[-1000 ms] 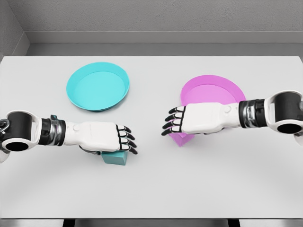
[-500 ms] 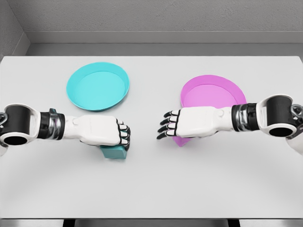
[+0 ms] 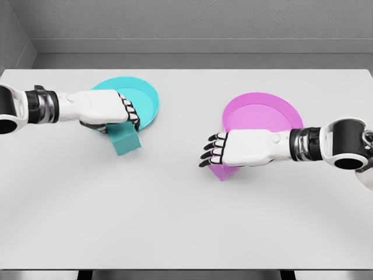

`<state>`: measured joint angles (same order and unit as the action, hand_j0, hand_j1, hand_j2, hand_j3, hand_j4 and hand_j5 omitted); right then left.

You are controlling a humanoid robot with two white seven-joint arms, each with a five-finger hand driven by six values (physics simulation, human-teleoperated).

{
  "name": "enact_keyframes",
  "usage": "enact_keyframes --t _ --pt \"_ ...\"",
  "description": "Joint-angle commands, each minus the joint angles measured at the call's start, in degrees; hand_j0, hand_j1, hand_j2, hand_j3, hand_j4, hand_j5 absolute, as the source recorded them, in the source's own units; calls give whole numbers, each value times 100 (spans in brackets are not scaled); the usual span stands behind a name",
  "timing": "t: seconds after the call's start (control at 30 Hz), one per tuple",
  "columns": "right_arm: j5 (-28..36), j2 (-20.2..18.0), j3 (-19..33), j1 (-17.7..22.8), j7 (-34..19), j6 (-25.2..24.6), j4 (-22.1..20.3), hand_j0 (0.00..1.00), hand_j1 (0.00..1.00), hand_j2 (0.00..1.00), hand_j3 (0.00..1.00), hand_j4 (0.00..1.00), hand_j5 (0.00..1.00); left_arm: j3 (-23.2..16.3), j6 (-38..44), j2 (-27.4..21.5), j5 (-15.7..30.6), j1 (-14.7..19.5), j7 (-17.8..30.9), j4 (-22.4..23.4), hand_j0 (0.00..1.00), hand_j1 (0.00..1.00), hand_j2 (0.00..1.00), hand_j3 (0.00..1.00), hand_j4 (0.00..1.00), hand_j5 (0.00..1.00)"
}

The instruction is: Place the blocks in the corresponding plates according to their colors

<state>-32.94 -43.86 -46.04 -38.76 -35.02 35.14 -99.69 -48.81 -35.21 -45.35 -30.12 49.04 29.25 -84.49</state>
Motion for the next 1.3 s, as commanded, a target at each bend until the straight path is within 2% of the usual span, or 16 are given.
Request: enact_keyframes --t 0.0,0.1,0.23,0.33,0.47,0.57,0.63,0.67,0.7,0.73,0.83,0.9,1.0,1.07,1.17,1.27 --pt "-90 -8 7 0 2 -14 11 100 100 100 100 100 100 249 21 79 50 0 -7 398 51 51 51 51 51 51" --pt "-205 53 7 -9 2 -14 239 100 100 100 100 100 100 460 21 27 208 0 -7 415 49 49 49 49 49 49" --pt "-275 88 -10 -18 2 -14 257 100 100 100 100 100 100 820 21 53 261 44 19 626 49 49 49 49 49 49" --pt "-301 202 -28 -26 2 -14 257 100 100 100 100 100 100 882 21 229 261 158 19 1162 49 49 49 49 49 49" --pt "-407 290 -28 -53 2 -14 424 100 100 100 100 100 100 900 21 518 199 343 28 1470 49 49 49 49 49 49" --pt "-415 290 -28 -35 2 -14 424 100 100 100 100 100 100 882 21 1011 164 483 28 2340 49 49 49 49 49 49" --pt "-407 299 -28 -35 2 -14 424 87 87 87 87 87 87 882 21 1187 24 536 19 2551 50 50 50 50 50 50" --pt "-407 290 -28 -44 2 -14 424 84 84 84 84 84 84 900 21 1196 50 536 19 2551 65 65 65 65 65 65" --pt "-407 290 -19 -35 2 -14 424 81 81 81 81 81 81 917 21 1143 111 536 -16 2560 89 89 89 89 89 89" --pt "-407 299 -19 -35 2 -14 424 78 78 78 78 78 78 996 21 1134 252 510 -16 2542 100 100 100 100 100 100" --pt "-407 290 -19 -26 2 -14 424 76 76 76 76 76 76 997 21 730 1349 448 -25 2472 100 100 100 100 100 100" --pt "-398 299 -19 -9 2 -14 415 74 74 74 74 74 74 988 21 265 1710 440 -25 2472 100 100 100 100 100 100" --pt "-398 343 -10 -9 2 -14 415 73 73 73 73 73 73 988 21 -439 2493 62 -34 2472 100 100 100 100 100 100" --pt "-389 387 -10 0 2 -14 415 67 67 67 67 67 67 988 21 -518 2687 -176 -34 2454 100 100 100 100 100 100" --pt "-354 422 -10 0 2 -14 415 66 66 66 66 66 66 997 21 -553 2687 -369 -34 2226 100 100 100 100 100 100" --pt "-328 475 -1 0 2 -14 415 65 65 65 65 65 65 997 21 -588 2687 -396 -42 2182 100 100 100 100 100 100"
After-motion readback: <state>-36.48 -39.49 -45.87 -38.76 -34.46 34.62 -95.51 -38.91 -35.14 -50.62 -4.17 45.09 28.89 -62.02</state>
